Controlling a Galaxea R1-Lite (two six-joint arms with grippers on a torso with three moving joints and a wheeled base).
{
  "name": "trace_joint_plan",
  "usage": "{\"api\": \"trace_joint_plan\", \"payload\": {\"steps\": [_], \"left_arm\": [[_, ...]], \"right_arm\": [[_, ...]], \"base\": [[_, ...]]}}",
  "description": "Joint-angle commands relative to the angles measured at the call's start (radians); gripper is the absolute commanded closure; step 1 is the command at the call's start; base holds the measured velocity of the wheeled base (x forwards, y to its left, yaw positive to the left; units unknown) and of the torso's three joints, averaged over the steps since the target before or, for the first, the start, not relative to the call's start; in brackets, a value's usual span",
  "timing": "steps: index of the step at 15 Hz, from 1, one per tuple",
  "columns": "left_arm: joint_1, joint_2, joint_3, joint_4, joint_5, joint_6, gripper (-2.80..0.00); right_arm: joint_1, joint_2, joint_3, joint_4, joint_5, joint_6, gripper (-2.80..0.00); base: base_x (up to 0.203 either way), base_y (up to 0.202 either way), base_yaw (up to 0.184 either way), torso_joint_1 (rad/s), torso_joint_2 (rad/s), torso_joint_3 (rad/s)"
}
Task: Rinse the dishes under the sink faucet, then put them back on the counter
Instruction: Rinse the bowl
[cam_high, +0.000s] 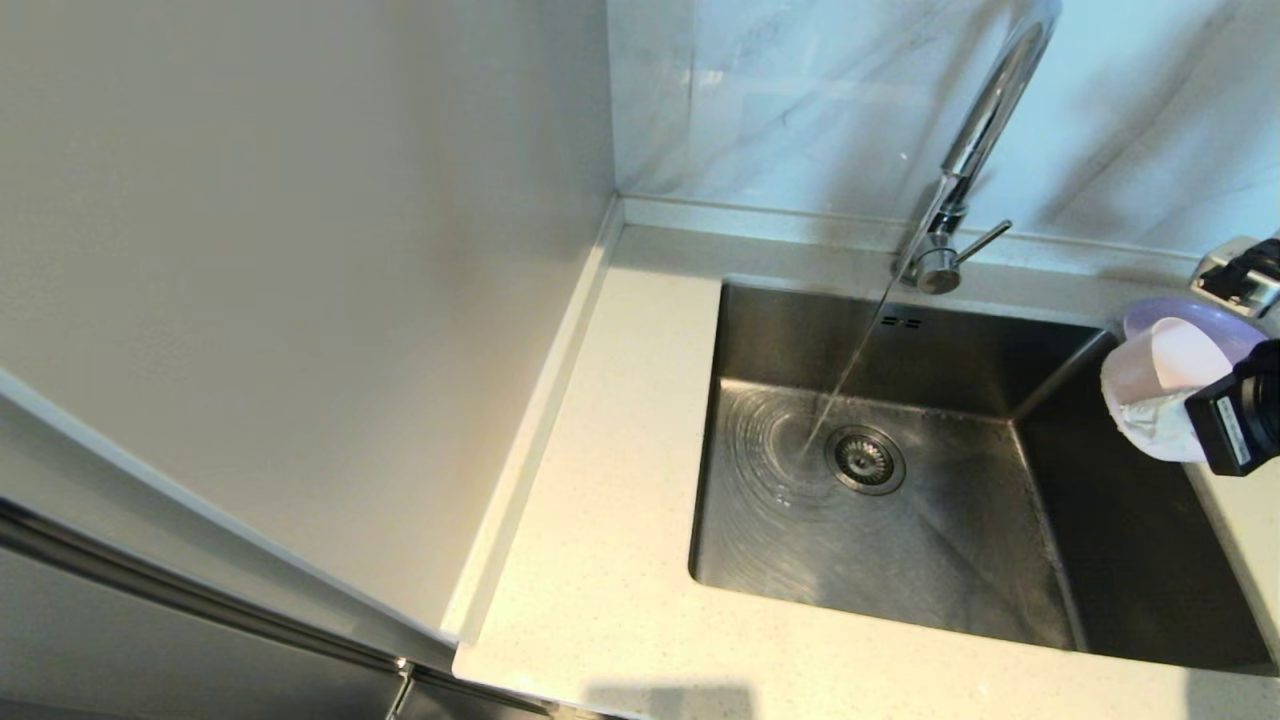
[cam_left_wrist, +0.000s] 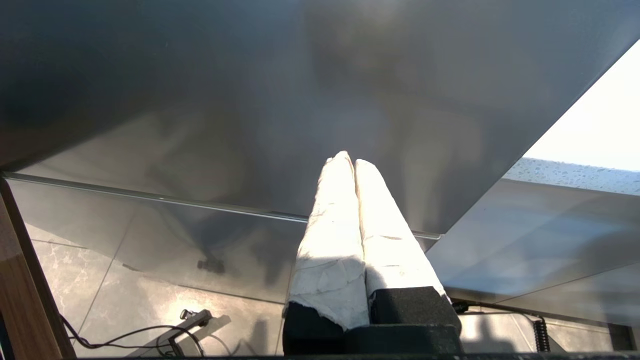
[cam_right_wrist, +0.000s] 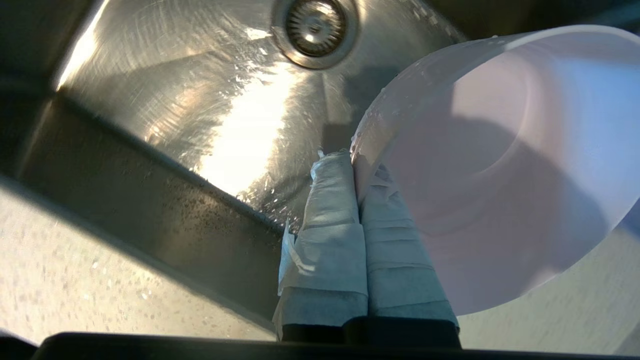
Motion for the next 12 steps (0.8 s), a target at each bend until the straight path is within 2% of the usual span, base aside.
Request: {"api": "trace_joint_plan", "payload": {"steps": [1,2,4,8,12], "left_arm": [[0.0,0.0,0.0,0.0,0.0,0.0,0.0],[0.0,0.0,0.0,0.0,0.0,0.0,0.0],[0.0,0.0,0.0,0.0,-0.001,0.0,0.0],[0.0,0.0,0.0,0.0,0.0,0.0,0.0],[0.0,0.0,0.0,0.0,0.0,0.0,0.0]], "right_arm": [[0.098,-0.02,-0.007,0.016,0.003,-0.062,0.0],[0.141,-0.021,-0.013,0.03,0.003,-0.085,0.0],[0.205,-0.017,-0.028,0.088,0.006,-0.186,0.0],[0.256,0.032,-0.141,0.27,0.084,-0.335,0.0],[0.305,0.155,-0.276,0.289,0.116,-0.361,0.0]], "base": [[0.0,0.0,0.0,0.0,0.0,0.0],[0.0,0.0,0.0,0.0,0.0,0.0],[0.0,0.0,0.0,0.0,0.0,0.0],[0.0,0.0,0.0,0.0,0.0,0.0],[0.0,0.0,0.0,0.0,0.0,0.0]]}}
